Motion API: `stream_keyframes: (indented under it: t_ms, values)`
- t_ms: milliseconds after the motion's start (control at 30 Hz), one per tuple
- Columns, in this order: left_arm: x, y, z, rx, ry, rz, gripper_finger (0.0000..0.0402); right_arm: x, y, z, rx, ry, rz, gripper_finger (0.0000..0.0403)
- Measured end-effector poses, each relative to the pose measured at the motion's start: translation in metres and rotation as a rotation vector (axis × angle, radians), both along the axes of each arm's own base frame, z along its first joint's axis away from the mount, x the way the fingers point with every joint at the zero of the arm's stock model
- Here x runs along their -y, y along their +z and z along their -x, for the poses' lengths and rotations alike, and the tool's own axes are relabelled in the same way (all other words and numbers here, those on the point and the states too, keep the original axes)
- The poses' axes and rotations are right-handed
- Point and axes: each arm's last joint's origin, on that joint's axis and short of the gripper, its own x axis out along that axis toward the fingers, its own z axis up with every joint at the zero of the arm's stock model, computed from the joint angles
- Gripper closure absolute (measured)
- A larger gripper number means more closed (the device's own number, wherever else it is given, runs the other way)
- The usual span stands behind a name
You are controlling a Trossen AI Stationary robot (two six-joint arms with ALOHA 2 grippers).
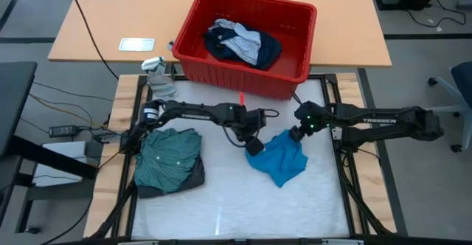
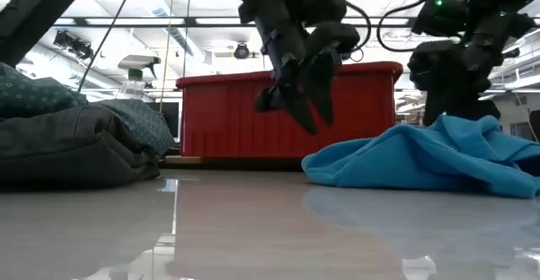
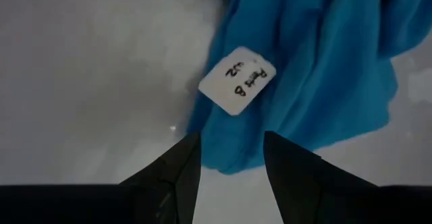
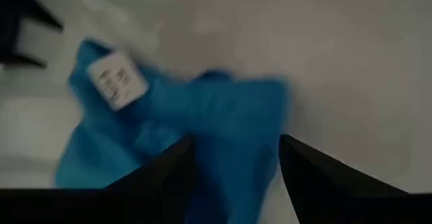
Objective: Fold laundry
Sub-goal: Fold the light blue shorts
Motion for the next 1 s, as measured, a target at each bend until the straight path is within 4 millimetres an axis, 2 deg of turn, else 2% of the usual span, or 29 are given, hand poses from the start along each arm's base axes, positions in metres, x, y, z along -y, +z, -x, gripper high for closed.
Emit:
stream_keyframes:
  t_ms: [167, 367, 500, 633, 733, 800, 900, 967, 1000]
  values:
    - [0.003, -0.016, -0.001, -0.039, -0.013, 0.044, 0.0237, 0.007, -0.015, -0.009, -0.012, 0.043, 0.092, 0.0183]
    - [0.010, -0.039, 0.009, -0.078, 0.026, 0.110, 0.0237, 0.010, -0.045, -0.021, -0.030, 0.085, 0.020, 0.0173]
    - [0.014, -0.054, 0.007, -0.001, 0.056, 0.186, 0.0237, 0.010, -0.056, -0.025, -0.081, 0.098, -0.016, 0.0178]
    - [0.018, -0.069, 0.007, 0.095, 0.086, 0.220, 0.0237, 0.011, -0.061, -0.028, -0.087, 0.105, -0.025, 0.0228]
    - [0.017, -0.077, 0.012, 0.103, 0.114, 0.206, 0.0248, 0.011, -0.062, -0.031, -0.062, 0.123, -0.033, 0.0316]
    - [0.017, -0.083, 0.015, 0.094, 0.109, 0.179, 0.0271, 0.009, -0.060, -0.031, -0.032, 0.169, -0.045, 0.0375]
    - [0.014, -0.082, 0.018, 0.090, 0.065, 0.151, 0.0331, 0.008, -0.049, -0.029, 0.017, 0.202, -0.028, 0.0383]
    - [0.012, -0.074, 0.023, 0.088, 0.046, 0.129, 0.0378, 0.006, -0.034, -0.032, 0.082, 0.226, 0.040, 0.0385]
    - [0.011, -0.068, 0.025, 0.091, 0.043, 0.115, 0.0388, 0.004, -0.023, -0.033, 0.127, 0.253, 0.085, 0.0385]
